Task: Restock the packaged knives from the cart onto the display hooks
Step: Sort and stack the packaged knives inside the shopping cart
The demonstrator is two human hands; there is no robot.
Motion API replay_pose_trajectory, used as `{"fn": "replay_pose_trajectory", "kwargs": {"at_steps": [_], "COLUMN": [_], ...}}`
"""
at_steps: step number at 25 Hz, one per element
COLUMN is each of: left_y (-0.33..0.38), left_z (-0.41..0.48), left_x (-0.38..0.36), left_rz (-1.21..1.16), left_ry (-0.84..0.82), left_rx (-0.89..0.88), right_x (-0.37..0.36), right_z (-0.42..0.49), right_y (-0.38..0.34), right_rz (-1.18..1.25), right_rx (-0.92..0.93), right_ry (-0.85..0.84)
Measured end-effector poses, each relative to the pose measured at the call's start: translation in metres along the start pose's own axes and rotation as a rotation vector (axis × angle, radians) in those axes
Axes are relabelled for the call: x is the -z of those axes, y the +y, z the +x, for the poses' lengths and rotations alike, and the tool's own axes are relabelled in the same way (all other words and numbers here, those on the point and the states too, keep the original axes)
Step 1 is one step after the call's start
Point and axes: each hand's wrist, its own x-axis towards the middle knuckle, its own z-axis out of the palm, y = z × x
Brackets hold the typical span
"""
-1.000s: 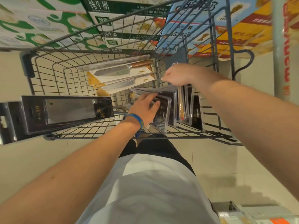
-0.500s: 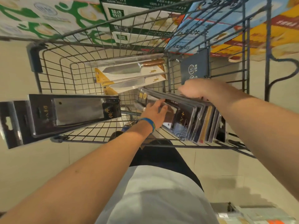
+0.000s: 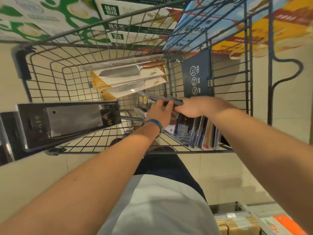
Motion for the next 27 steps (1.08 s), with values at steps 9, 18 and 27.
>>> {"fn": "replay_pose_trajectory", "kwargs": {"at_steps": [9, 18, 27], "left_y": [-0.01, -0.006, -0.009], "left_z": [0.007, 0.0, 0.001], "left_x": [-0.007, 0.013, 0.009], "left_rz": [0.047, 0.003, 0.024], "left_ry": [-0.07, 0.02, -0.038], "left_rx": [0.134, 0.005, 0.072], "right_x": [-0.007, 0.04, 0.03], "right_z": [0.004, 0.002, 0.013], "right_y": [0.001, 0.005, 0.013], "right_rz": [0.021, 0.031, 0.007], "right_rx": [-0.076, 0.01, -0.09], "right_ry": [0.138, 0.244, 0.128]}}
